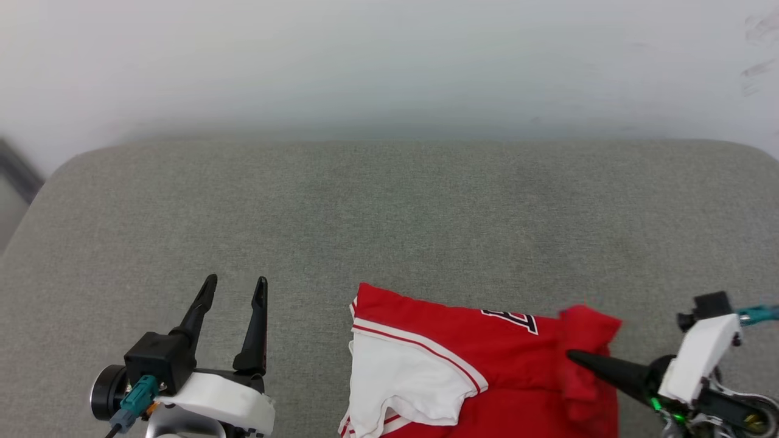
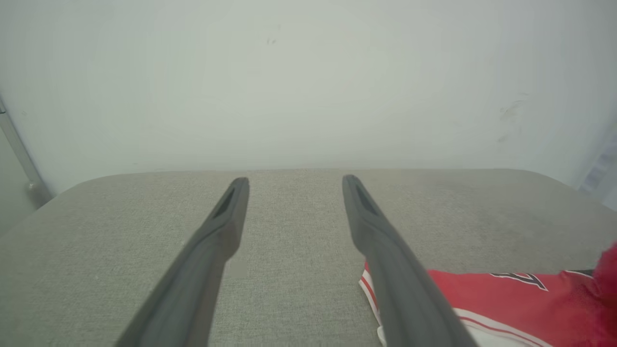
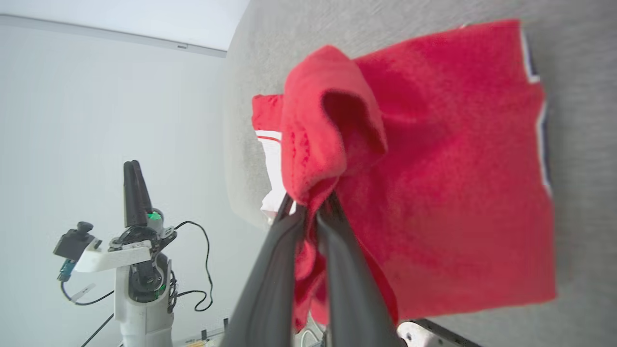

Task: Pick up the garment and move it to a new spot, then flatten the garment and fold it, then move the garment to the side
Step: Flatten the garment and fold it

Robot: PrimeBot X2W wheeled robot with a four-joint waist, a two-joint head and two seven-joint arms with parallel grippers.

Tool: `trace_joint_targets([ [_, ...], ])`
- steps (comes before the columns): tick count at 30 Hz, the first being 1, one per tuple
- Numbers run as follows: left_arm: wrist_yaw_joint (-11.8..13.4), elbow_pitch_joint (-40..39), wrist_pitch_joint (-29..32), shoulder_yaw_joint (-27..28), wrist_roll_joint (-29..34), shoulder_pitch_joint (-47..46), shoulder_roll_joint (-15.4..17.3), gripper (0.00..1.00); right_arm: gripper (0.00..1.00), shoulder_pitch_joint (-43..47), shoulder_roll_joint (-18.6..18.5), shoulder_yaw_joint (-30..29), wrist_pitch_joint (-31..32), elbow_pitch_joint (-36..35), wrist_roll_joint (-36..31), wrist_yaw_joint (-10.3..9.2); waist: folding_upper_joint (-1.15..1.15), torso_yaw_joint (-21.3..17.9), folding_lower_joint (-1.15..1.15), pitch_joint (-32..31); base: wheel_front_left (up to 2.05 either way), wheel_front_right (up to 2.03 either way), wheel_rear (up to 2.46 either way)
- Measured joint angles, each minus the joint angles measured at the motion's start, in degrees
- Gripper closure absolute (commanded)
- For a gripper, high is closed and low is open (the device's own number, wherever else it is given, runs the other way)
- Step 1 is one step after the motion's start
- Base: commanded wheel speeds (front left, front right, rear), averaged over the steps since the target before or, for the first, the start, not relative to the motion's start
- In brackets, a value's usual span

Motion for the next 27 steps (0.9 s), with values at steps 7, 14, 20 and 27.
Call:
trace_joint_targets([
  [7, -0.5, 0.3, 0.5, -1.0, 0.0, -0.6, -0.2, 0.00, 1.00, -1.3, 0.1, 16.5, -6.5, 5.3, 11.8, 0.00, 0.00, 2.1, 0.00, 0.4, 0.00, 0.00, 0.00],
  [14, -1.1, 0.7, 0.6, -1.8, 0.1, -2.2, -0.3, 0.00, 1.00, -6.7, 0.2, 31.7, -17.4, 10.9, 17.1, 0.00, 0.00, 4.8, 0.00, 1.6, 0.00, 0.00, 0.00],
  [20, -1.5, 1.5, 0.2, -1.8, -0.2, -3.0, -0.9, 0.00, 0.00, -12.6, 0.1, 40.0, -26.4, 17.6, 15.6, -0.01, 0.00, 6.7, 0.00, 2.9, 0.00, 0.00, 0.00],
  [27, -1.3, 2.4, -0.5, -1.5, -0.4, -2.9, -1.1, 0.00, 0.00, -16.9, 0.1, 45.9, -32.2, 19.4, 13.1, -0.01, 0.00, 6.6, 0.00, 2.8, 0.00, 0.00, 0.00],
])
